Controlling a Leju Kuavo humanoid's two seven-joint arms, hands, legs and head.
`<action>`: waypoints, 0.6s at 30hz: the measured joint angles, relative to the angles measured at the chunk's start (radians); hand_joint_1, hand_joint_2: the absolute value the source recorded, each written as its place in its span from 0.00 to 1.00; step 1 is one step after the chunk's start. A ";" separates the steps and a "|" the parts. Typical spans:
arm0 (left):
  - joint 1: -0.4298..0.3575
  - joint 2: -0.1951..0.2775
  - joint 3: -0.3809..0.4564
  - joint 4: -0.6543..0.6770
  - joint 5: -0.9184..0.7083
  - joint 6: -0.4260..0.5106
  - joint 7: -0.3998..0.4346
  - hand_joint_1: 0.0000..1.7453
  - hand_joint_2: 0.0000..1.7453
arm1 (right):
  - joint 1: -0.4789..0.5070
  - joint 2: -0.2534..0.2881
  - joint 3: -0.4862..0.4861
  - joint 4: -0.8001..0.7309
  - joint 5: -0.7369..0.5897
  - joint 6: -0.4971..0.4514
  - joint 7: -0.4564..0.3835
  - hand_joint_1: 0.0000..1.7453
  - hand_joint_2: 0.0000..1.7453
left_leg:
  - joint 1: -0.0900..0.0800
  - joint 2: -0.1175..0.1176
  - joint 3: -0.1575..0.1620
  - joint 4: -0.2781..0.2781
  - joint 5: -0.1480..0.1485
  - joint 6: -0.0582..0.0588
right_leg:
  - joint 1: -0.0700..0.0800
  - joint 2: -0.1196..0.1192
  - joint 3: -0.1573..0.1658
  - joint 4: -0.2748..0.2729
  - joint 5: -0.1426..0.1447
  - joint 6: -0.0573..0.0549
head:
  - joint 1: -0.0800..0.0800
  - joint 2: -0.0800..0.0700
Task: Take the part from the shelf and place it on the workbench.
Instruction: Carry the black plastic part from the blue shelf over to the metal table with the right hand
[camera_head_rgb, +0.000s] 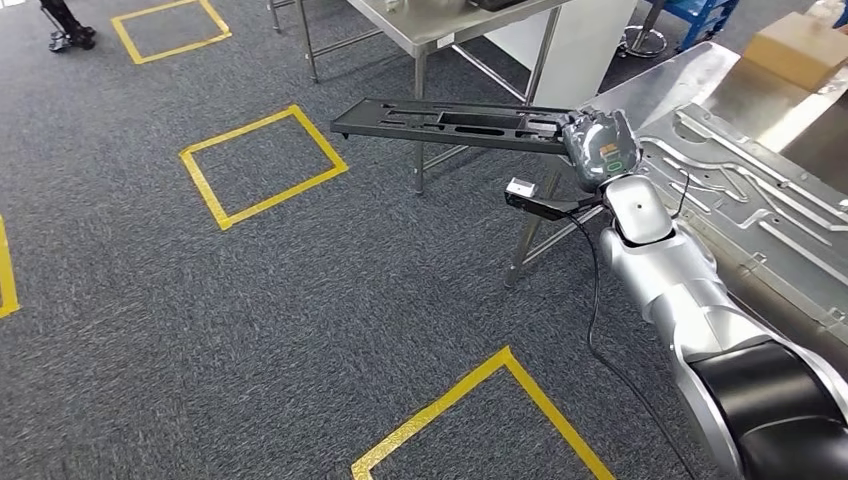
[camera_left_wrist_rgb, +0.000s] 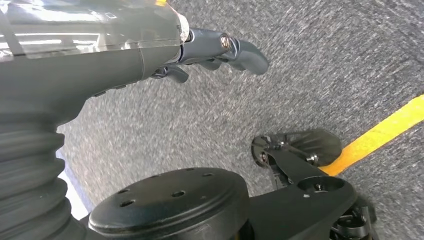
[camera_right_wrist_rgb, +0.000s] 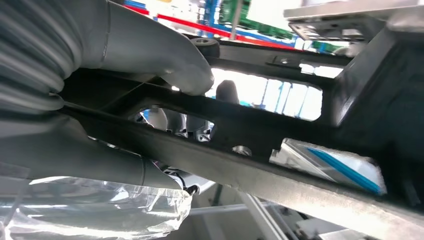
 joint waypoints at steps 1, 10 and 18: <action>0.001 0.000 0.000 0.000 0.000 0.000 0.000 0.00 1.00 | 0.000 0.000 0.000 0.003 0.000 0.000 0.000 1.00 1.00 | -0.001 0.013 0.000 0.000 -0.001 0.001 | -0.001 -0.010 -0.029 0.060 -0.021 0.002 | 0.000 0.000; 0.002 0.000 0.000 0.000 0.001 0.001 0.006 0.00 1.00 | -0.005 -0.004 0.002 0.010 -0.014 -0.002 -0.006 1.00 1.00 | -0.016 0.118 0.020 0.006 -0.029 -0.029 | 0.018 -0.079 0.104 -0.183 0.083 -0.027 | 0.000 0.000; -0.004 0.001 0.000 0.000 0.013 -0.001 0.007 0.00 1.00 | 0.026 0.001 0.002 0.017 -0.036 -0.027 -0.009 1.00 1.00 | -0.007 0.011 -0.111 0.295 -0.148 -0.049 | 0.007 0.019 0.111 -0.188 0.085 -0.053 | 0.000 0.000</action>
